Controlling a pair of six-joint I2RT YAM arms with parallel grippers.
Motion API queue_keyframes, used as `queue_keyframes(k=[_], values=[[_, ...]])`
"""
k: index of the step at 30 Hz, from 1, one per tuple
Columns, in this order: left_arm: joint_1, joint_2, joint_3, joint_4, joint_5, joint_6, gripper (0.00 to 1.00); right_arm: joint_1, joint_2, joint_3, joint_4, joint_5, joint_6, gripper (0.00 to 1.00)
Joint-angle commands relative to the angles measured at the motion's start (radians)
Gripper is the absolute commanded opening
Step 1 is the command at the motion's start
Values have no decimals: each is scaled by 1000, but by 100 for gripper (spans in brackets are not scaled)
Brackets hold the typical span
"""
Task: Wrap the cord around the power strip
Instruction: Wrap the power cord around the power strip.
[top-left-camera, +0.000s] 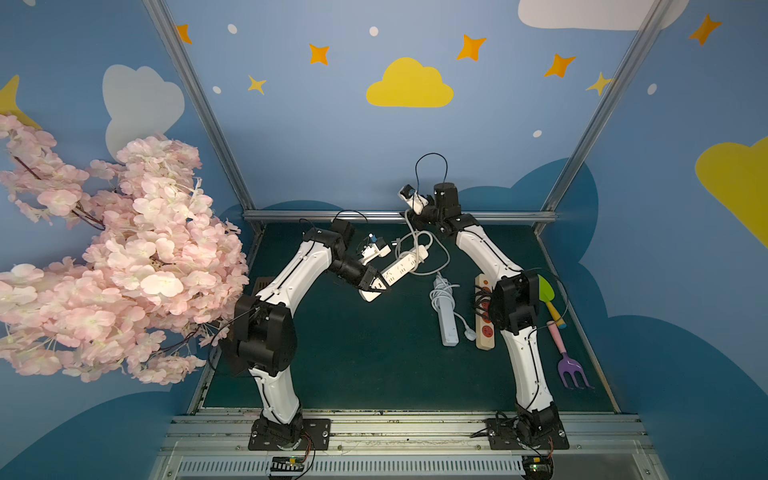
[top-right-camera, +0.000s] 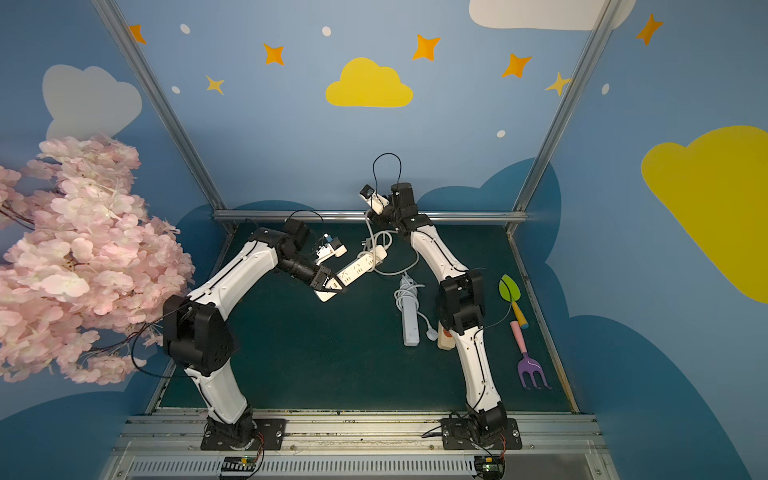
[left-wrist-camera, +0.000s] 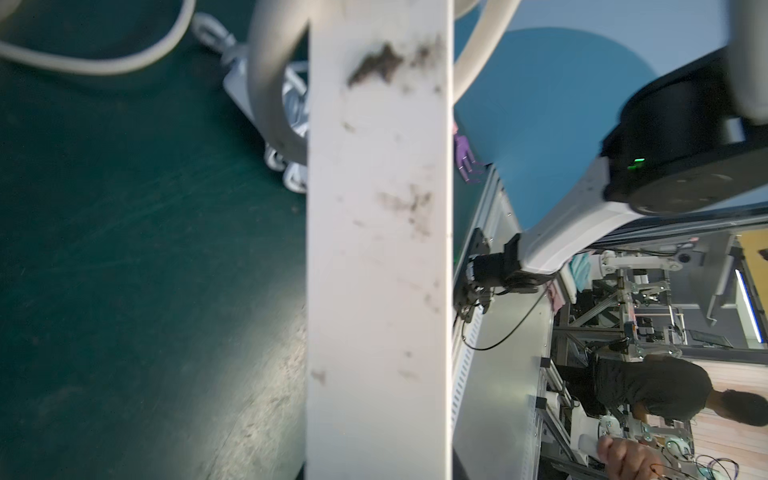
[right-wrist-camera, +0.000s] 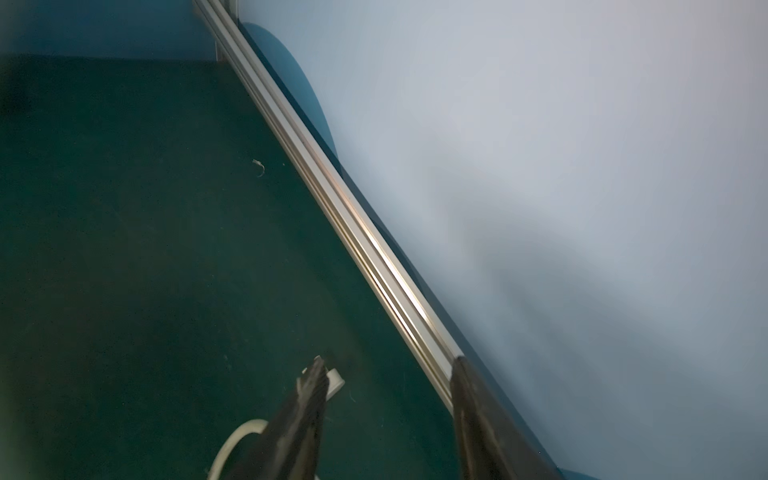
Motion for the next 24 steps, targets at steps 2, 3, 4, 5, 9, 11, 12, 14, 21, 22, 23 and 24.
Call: queue_keyframes(k=[2,3,4,5,9,11,12,14,21,22,23,24], values=[[8,-120,-21,337,237,-156,3,0,10,33,-48,-117,177,61],[13,-148,-50,463,251,-248,3,2,17,33,-50,-111,221,63],[21,-183,-89,622,273,-346,3,4,23,31,-51,-99,243,63],[29,-209,-121,760,280,-443,3,6,28,28,-47,-89,264,64],[68,-260,-153,1121,270,-734,3,19,43,6,3,-74,368,65],[74,-270,-133,1084,236,-708,3,36,43,-17,42,-62,405,66],[74,-279,-125,1057,205,-685,3,47,42,-34,63,-49,419,66],[80,-292,-130,1059,179,-677,3,67,37,-71,106,-34,447,66],[134,-312,-157,1076,68,-692,3,133,-29,-281,304,16,546,41],[146,-318,-161,1063,44,-680,3,141,-50,-325,331,9,562,31],[158,-322,-162,1050,25,-667,3,149,-72,-378,367,-20,572,24],[176,-325,-161,1032,3,-654,3,157,-92,-424,397,-33,588,19]])
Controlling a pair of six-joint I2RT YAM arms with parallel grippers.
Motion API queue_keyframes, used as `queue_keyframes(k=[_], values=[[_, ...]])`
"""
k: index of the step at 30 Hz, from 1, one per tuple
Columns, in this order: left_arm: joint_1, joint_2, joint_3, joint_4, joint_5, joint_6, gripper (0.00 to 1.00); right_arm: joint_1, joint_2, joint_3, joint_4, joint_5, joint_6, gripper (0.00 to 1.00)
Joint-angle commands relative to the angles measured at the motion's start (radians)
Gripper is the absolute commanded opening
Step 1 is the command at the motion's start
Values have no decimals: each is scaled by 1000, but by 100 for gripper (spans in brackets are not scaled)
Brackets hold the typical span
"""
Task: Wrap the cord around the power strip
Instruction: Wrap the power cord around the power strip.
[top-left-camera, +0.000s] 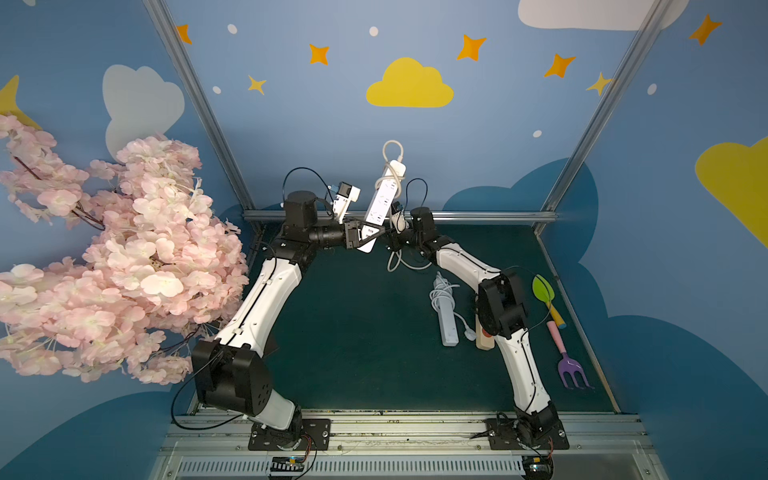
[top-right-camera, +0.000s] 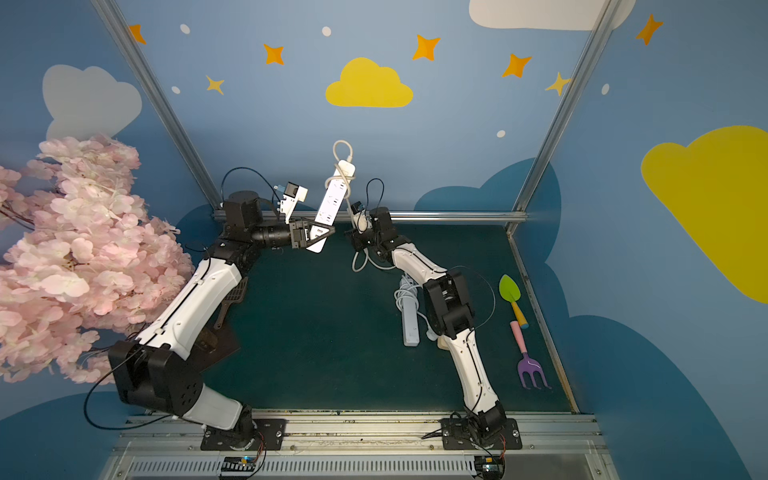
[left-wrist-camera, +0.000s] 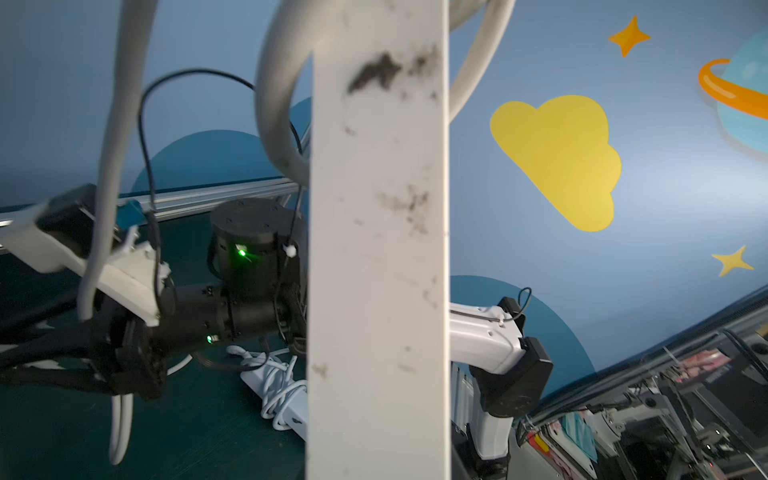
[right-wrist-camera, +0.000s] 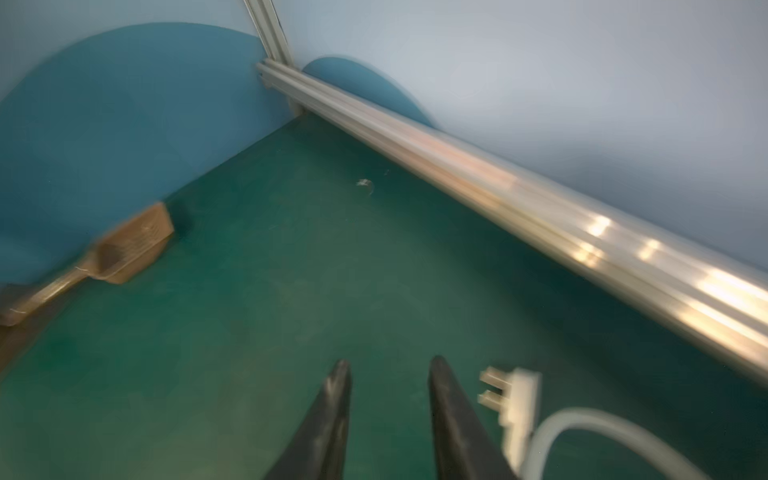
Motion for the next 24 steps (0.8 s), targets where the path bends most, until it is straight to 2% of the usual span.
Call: queue_keyframes(k=[1,3,6,10,15,18,21,22,24], values=[[55,-62,17,74,-85,61,3,24,-109,-130,137,-18,84,15],[92,-56,35,38,-102,78,3,50,-162,-222,177,11,88,6],[111,-66,82,-93,-220,188,3,75,-217,-306,194,14,96,0],[123,-77,167,-263,-402,334,3,103,-297,-408,202,-7,97,0],[116,-87,183,-376,-618,468,3,152,-398,-507,160,-101,58,0],[113,-76,168,-430,-704,534,3,178,-473,-571,85,-52,-12,0],[117,-87,114,-399,-719,540,3,182,-507,-636,50,15,-42,4],[117,-92,97,-377,-708,529,3,182,-506,-649,55,8,-41,10],[111,-101,95,-343,-650,496,3,184,-495,-659,59,16,-28,36]])
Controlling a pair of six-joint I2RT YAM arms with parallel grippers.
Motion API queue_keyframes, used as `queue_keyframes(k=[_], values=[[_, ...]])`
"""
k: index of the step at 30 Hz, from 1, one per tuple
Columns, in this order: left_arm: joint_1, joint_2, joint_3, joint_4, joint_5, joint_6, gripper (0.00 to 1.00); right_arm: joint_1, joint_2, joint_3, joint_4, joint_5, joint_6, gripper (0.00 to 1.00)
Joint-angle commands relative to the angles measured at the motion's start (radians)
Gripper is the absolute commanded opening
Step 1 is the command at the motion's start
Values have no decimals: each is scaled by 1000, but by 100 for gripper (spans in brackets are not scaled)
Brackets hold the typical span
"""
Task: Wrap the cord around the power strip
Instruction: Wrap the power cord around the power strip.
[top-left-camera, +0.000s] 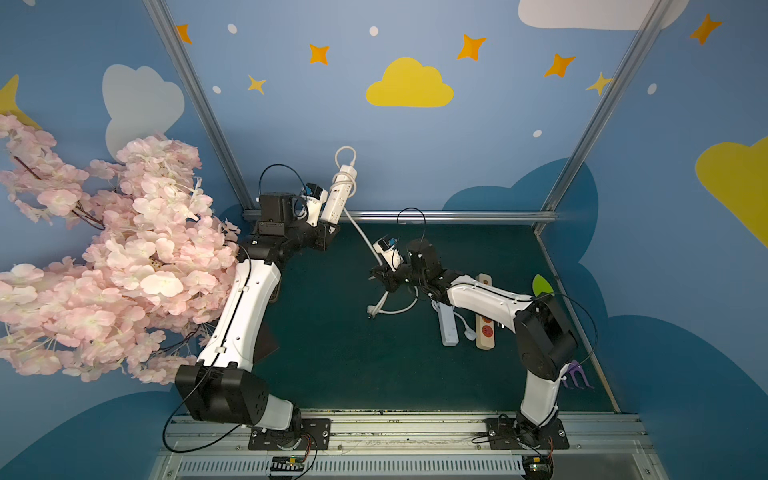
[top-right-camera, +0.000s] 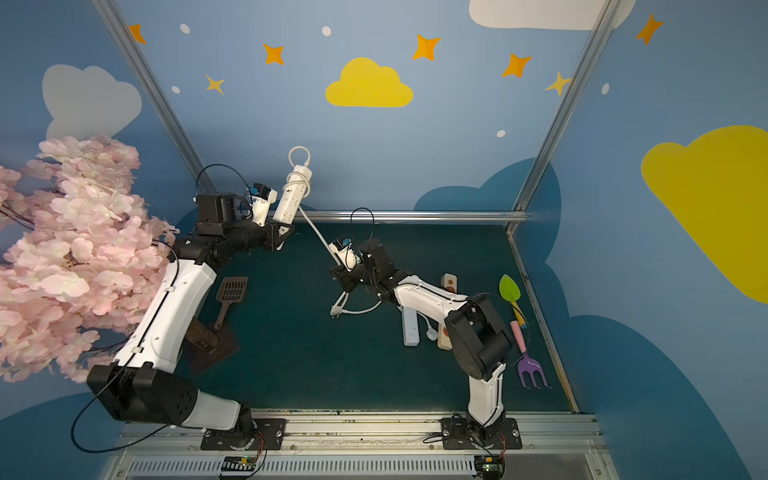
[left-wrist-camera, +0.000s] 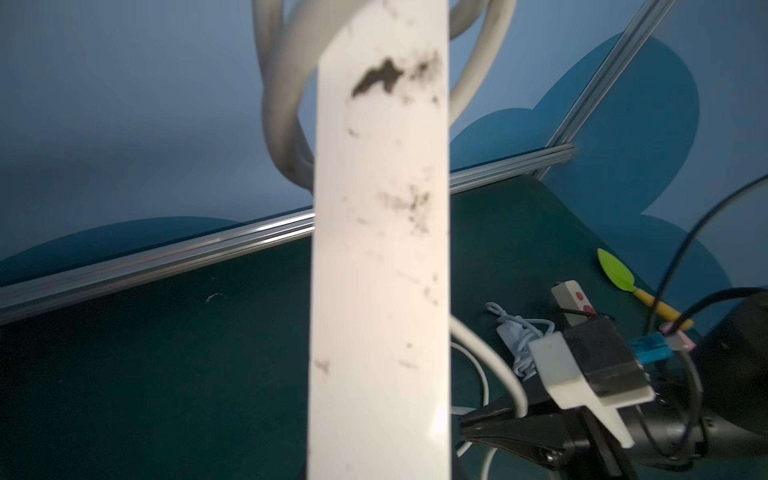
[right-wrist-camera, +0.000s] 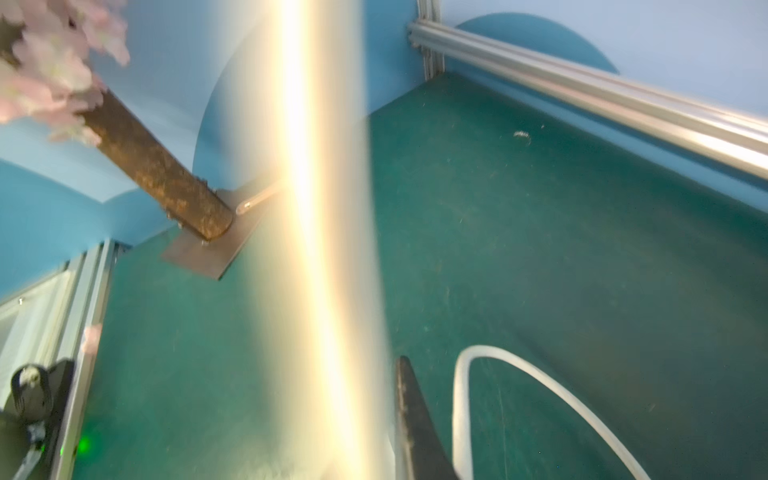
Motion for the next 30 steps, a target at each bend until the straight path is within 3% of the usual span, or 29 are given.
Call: queue_keyframes(k=[1,4,9,17,22,30], values=[[2,-36,18,121,6,-3,3,-4,3,-28,-43,55,-22,46],[-35,-28,111,87,36,6,3,-20,15,-2,-64,115,18,59],[-93,-10,235,0,58,28,3,-20,0,12,-68,78,94,65],[-206,27,372,-143,27,77,3,17,-39,-116,318,116,206,75],[-242,29,435,-194,19,74,3,18,58,-35,468,265,240,81],[-291,6,440,-208,24,54,3,15,235,177,565,315,274,83]])
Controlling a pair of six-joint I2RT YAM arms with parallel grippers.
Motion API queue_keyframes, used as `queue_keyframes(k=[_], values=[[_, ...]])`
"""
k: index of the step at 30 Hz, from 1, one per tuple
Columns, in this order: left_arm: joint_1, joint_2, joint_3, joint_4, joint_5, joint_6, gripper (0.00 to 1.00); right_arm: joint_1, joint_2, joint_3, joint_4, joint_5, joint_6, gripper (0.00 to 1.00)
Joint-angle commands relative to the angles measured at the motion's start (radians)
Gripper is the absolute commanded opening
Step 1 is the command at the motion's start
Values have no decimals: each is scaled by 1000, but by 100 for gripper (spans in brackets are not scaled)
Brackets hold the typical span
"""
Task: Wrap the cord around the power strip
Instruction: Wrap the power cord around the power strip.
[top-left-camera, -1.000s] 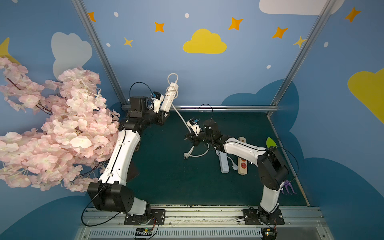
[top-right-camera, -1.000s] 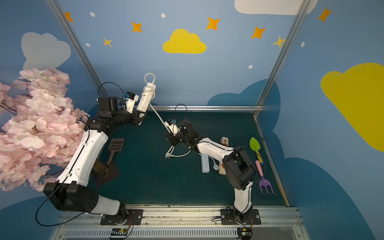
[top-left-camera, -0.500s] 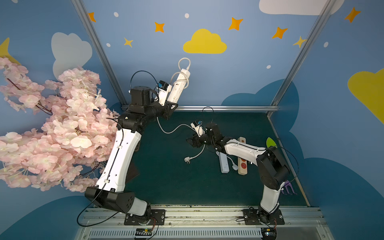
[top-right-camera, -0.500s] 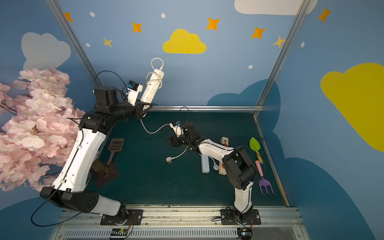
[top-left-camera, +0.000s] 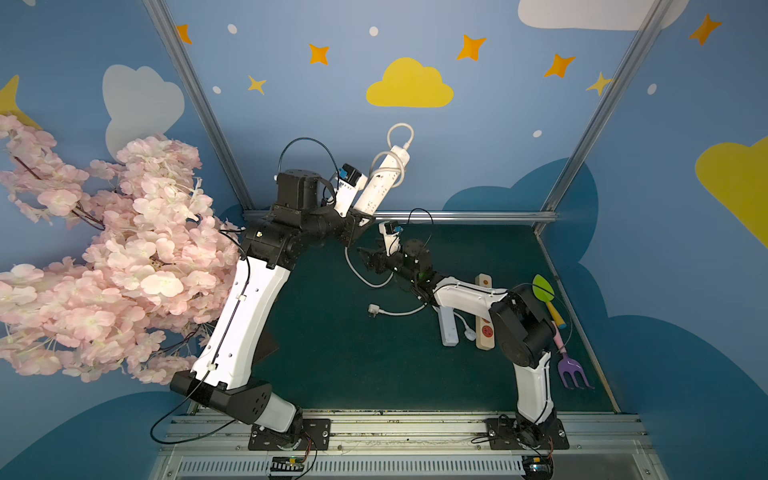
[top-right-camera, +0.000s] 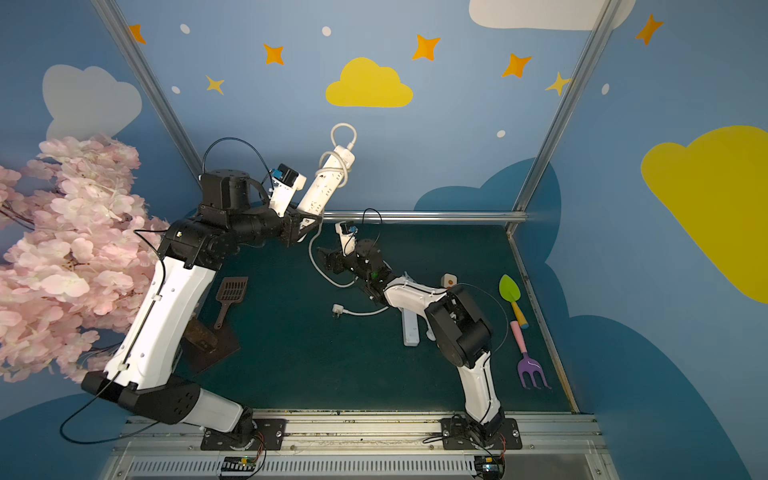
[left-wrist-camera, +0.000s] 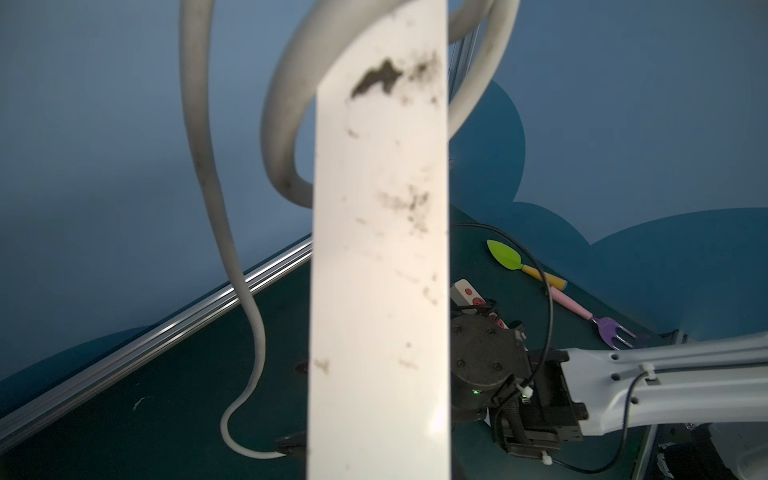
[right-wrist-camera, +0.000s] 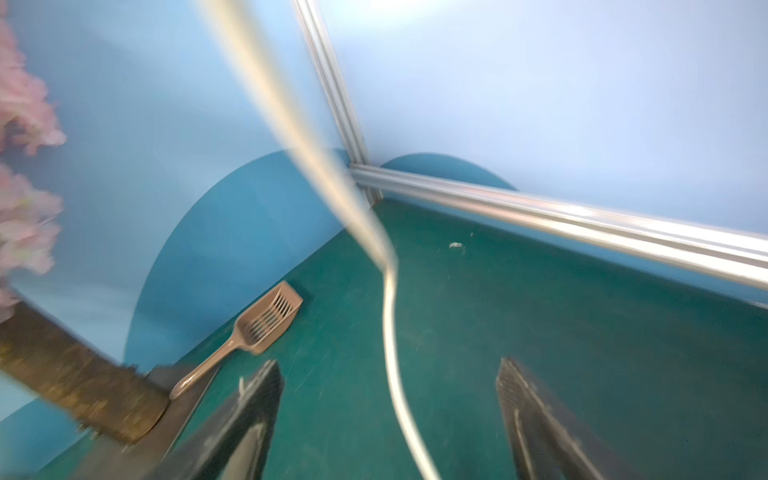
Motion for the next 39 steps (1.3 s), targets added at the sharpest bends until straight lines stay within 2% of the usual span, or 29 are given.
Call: queue_keyframes(k=[1,6,9,11,13,15,18,19,21,26,30,33,35,39], values=[[-20,-35,33,48,10,-2,3,-4,62,102,70,73,35,83],[-32,-31,39,43,-2,-17,3,-18,186,262,38,148,59,81],[-33,-36,41,41,-5,-27,3,-31,259,357,41,126,65,73],[-33,-31,53,31,-11,-28,3,-37,285,390,41,106,56,60],[-30,-23,64,21,-22,-25,3,-43,287,390,42,78,42,36],[-15,-16,70,22,-33,-28,3,-40,262,342,42,54,23,20],[33,-2,78,27,-29,-29,3,-27,175,187,87,45,-42,2],[51,6,78,26,-45,-21,3,-23,139,128,95,49,-60,0],[79,29,79,11,-97,11,3,-10,65,25,89,43,-97,0],[151,80,42,16,-230,77,3,54,-117,-193,3,107,-336,0],[155,98,-24,38,-341,155,3,106,-245,-313,-43,227,-560,0],[151,114,-79,8,-403,203,3,126,-300,-341,-6,415,-712,0],[152,126,-111,-22,-422,212,3,128,-334,-340,11,426,-804,0],[140,162,-159,-138,-378,228,3,124,-351,-250,-20,407,-953,0]])
